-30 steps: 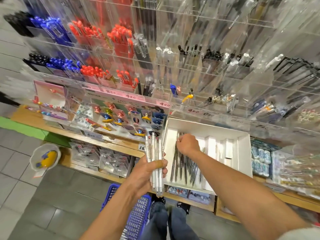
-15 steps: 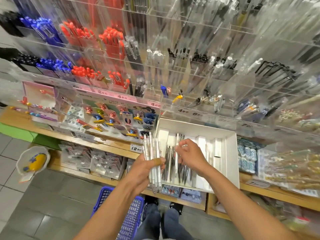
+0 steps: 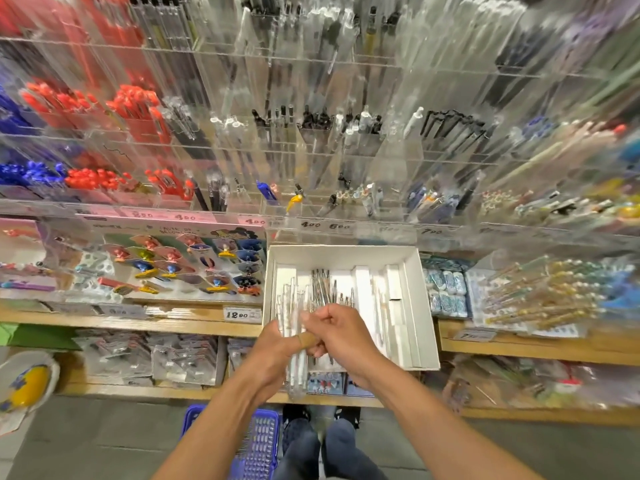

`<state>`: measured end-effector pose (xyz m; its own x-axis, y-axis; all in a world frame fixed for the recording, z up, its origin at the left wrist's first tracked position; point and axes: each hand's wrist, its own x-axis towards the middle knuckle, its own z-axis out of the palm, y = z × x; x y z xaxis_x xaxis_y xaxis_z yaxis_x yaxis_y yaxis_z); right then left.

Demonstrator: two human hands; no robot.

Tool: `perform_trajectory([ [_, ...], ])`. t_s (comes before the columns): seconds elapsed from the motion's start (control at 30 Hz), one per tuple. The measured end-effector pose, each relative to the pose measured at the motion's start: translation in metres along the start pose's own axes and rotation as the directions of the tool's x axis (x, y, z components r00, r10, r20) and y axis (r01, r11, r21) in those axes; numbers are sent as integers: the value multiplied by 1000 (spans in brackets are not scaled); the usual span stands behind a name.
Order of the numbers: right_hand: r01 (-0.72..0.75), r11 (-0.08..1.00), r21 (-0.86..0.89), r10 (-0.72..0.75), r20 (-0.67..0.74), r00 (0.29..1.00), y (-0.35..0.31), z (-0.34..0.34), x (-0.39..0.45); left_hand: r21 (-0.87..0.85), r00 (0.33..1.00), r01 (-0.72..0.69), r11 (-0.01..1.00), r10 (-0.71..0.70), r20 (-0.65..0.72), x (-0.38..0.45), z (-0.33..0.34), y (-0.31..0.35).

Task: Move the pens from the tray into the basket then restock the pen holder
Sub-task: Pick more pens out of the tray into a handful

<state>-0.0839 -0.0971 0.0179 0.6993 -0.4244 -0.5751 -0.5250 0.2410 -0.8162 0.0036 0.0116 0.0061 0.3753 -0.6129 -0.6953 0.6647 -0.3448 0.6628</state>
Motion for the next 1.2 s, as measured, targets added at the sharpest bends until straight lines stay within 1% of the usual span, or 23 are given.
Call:
perform_trajectory([
  [0.07, 1, 1000, 2, -1, 0, 1000, 0, -12, 6, -12, 999, -19, 1000, 19, -27, 0, 2, 1],
  [0.1, -11, 1000, -4, 10, -55, 998, 1, -21, 13, -36, 999, -13, 999, 12, -35, 1, 3, 1],
  [0.17, -69, 993, -93, 44, -253, 966, 7, -45, 34, -74, 999, 9, 997, -12, -39, 3, 2, 3],
  [0.2, -116, 977, -179, 49, -343, 938, 11, -59, 45, -82, 999, 18, 996, -21, -35, 4, 1, 4],
  [0.23, -177, 940, -293, 50, -394, 918, 16, -73, 57, -86, 999, 20, 996, -22, -30, 5, 1, 5],
  [0.27, -253, 867, -429, 64, -407, 911, 22, -85, 68, -83, 999, 16, 996, -19, -32, 7, 0, 5],
  [0.33, -364, 649, -668, 112, -389, 915, 31, -100, 84, -73, 999, 21, 997, -23, -30, 8, 1, 5],
  [0.4, -379, 465, -800, 151, -351, 924, 38, -103, 94, -94, 999, 47, 995, -48, -16, 11, 1, 1],
  [0.47, -373, 323, -870, 177, -332, 927, 39, -101, 100, -112, 998, 54, 992, -55, -8, 12, 1, -1],
  [0.53, -374, 245, -895, 176, -338, 925, 40, -98, 104, -125, 999, 45, 991, -47, -16, 13, 0, -4],
  [0.67, -341, 203, -918, 133, -319, 938, 45, -97, 104, -143, 998, 56, 988, -62, -33, 13, 0, -4],
  [0.73, -310, 200, -929, 112, -293, 950, 47, -98, 102, -164, 999, 36, 986, -41, -30, 11, -1, -1],
  [0.8, -290, 221, -931, 101, -274, 957, 46, -99, 98, -181, 999, 37, 983, -42, -25, 10, -2, 0],
  [0.9, -272, 282, -920, 91, -257, 962, 43, -100, 89, -193, 998, 51, 980, -56, -20, 12, -5, -1],
  [0.93, -256, 314, -914, 61, -249, 967, 39, -101, 85, -198, 998, 45, 979, -52, -30, 14, -6, -1],
  [1.0, -154, 415, -896, -70, -200, 977, 26, -104, 76, -200, 998, 28, 979, -40, -53, 17, -7, -1],
  [1.03, -75, 490, -869, -134, -161, 978, 15, -104, 71, -195, 998, 21, 981, -33, -60, 18, -6, -1],
  [1.07, 10, 585, -811, -179, -117, 977, 2, -102, 66, -185, 998, 16, 983, -28, -61, 18, -4, -1],
  [1.13, 149, 765, -626, -208, -21, 978, -26, -91, 53, -195, 998, 22, 981, -33, -51, 17, 0, 1],
  [1.2, 203, 872, -446, -188, 77, 979, -43, -73, 45, -265, 997, 73, 961, -80, -17, 15, 3, 2],
])
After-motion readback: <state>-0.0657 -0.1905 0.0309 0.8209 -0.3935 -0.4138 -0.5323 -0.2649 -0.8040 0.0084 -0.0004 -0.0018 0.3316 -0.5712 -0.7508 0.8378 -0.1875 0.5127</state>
